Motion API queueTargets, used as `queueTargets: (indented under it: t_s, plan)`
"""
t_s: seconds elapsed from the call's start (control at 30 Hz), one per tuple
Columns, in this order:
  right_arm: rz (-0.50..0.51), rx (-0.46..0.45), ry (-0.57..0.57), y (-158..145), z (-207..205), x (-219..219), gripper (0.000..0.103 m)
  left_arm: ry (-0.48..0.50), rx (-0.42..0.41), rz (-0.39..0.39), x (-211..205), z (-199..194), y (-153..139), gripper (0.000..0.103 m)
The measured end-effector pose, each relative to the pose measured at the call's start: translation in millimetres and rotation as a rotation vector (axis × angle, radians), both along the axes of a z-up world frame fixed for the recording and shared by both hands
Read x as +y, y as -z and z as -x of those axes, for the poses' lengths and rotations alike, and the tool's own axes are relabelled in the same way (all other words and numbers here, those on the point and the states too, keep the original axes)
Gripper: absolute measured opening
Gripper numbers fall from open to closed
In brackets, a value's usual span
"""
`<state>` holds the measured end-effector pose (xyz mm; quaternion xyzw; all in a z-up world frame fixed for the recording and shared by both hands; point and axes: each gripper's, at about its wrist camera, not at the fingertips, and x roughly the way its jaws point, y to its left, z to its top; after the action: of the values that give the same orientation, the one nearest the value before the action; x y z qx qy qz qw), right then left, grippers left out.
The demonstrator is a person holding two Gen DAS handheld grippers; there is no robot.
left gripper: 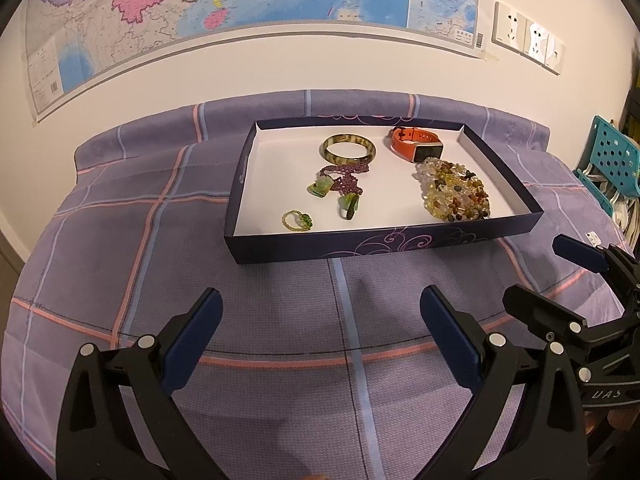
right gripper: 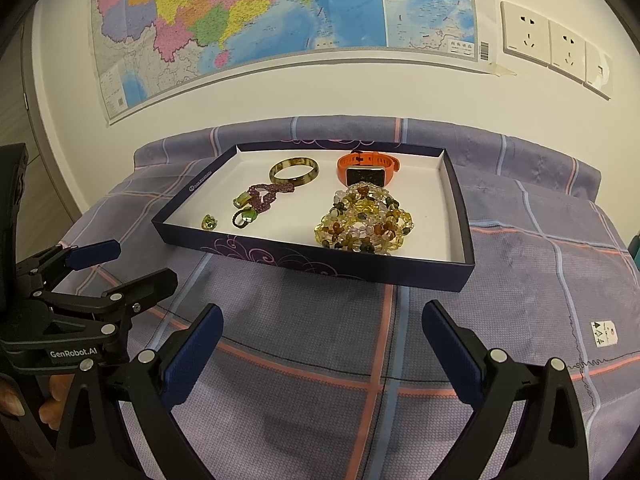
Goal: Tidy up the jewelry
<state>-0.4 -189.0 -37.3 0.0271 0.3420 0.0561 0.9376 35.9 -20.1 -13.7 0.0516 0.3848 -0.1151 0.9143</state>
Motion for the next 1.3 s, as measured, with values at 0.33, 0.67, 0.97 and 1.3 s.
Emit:
queueTargets:
  t_s: [0.33, 0.67, 0.97, 1.3]
  plan:
    - [-0.002, -0.001, 0.001, -0.7, 0.3, -1.4, 0.096, -0.001, 0.003, 0.001, -1.0, -0.2, 0.9, 0.097]
    - [-0.003, 0.0, 0.001, -0.3, 0.2, -1.5, 0.096, -0.001, 0.005, 0.001, -1.1, 0.0, 1.2, 0.097]
    - [-0.003, 0.002, 0.004, 0.1, 0.1, -2.3, 0.096, -0.001, 0.008, 0.002, -1.1, -1.0, 1.8, 0.097]
    - [-0.003, 0.003, 0.002, 0.0, 0.2, -2.3, 0.096, 0.012, -0.007, 0.011, -1.1, 0.1, 1.3, 0.097]
